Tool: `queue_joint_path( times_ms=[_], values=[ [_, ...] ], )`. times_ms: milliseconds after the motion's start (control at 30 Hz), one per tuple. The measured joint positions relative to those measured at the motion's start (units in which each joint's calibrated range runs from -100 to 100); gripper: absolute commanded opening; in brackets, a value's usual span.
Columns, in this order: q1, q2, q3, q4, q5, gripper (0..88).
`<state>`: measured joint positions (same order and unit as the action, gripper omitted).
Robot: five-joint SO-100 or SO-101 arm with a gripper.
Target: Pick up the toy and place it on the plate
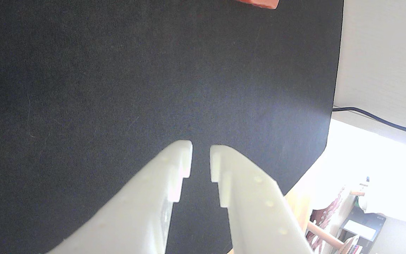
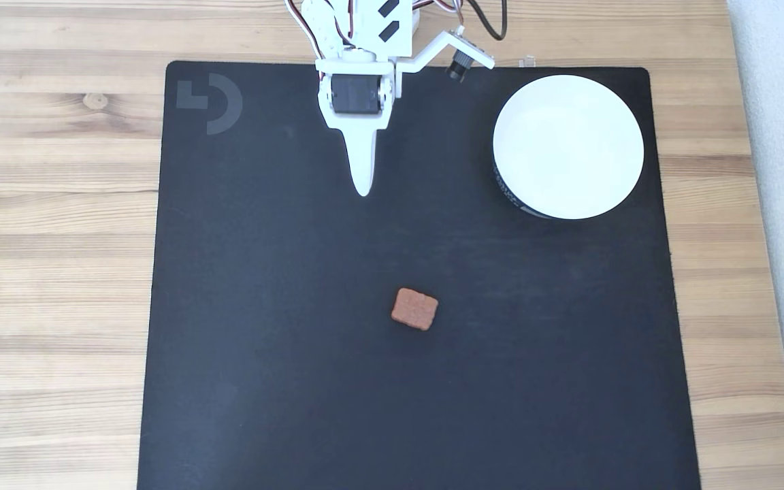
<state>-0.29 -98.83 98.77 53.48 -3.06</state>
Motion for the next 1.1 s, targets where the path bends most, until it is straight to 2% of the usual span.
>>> queue_joint_path(
  times_ms=[233, 1100],
  values=[
    [0.42, 0.0, 0.0, 0.0, 1.96, 2.5],
    [0.33, 0.0, 0.0, 0.0, 1.96, 2.5]
  ],
)
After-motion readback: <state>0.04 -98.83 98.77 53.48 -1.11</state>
